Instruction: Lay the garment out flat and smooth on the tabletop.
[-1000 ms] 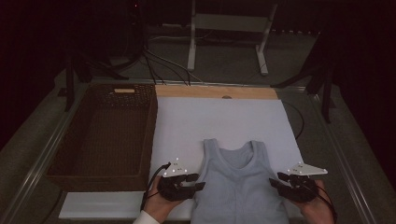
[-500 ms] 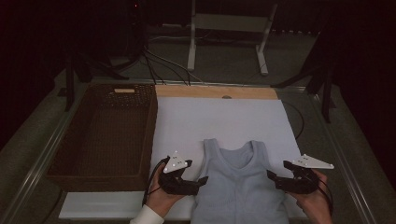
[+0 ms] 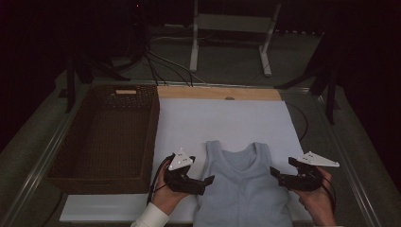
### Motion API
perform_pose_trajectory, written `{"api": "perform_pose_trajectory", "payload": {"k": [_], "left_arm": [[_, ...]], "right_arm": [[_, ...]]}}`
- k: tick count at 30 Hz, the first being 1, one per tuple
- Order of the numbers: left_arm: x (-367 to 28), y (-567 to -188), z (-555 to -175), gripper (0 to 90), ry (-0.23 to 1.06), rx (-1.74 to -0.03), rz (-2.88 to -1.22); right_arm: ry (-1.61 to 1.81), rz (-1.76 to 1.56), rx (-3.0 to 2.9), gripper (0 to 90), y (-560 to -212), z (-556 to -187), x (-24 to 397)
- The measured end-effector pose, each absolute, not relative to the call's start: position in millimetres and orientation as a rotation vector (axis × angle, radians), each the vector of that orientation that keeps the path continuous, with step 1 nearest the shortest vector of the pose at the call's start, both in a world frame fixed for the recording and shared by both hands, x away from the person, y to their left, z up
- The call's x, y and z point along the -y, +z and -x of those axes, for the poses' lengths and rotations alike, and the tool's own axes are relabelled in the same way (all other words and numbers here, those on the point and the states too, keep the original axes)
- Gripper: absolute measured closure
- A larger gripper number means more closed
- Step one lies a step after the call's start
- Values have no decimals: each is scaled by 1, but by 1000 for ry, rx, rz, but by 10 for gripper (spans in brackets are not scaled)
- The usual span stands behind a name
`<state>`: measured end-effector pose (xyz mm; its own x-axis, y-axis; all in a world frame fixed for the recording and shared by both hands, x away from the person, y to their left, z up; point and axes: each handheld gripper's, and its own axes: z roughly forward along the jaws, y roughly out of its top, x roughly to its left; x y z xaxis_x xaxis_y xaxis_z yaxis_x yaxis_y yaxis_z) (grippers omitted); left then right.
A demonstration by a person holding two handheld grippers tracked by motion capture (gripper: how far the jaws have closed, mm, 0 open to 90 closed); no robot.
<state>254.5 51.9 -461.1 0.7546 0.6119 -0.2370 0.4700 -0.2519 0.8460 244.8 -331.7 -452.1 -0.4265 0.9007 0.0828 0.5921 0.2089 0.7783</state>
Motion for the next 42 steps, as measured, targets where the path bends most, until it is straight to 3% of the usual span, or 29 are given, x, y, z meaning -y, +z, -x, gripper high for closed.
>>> {"api": "perform_pose_trajectory", "payload": {"k": [13, 17, 34, 39, 42], "left_arm": [[-43, -462, -275, 50, 197, -857, -1880], [-41, -464, -282, 50, 210, -869, -1891], [-38, -469, -296, 116, 262, -929, -1909], [-35, -471, -296, 121, 259, -932, -1919], [-35, -472, -297, 129, 260, -936, -1925]], "right_arm": [[1070, -1415, -2075, 195, -455, -271, 330], [1047, -1442, -2076, 248, -460, -283, 330], [922, -1599, -2178, 683, -496, -321, 323], [936, -1617, -2202, 764, -500, -325, 316], [904, -1583, -2210, 758, -499, -324, 312]]}}
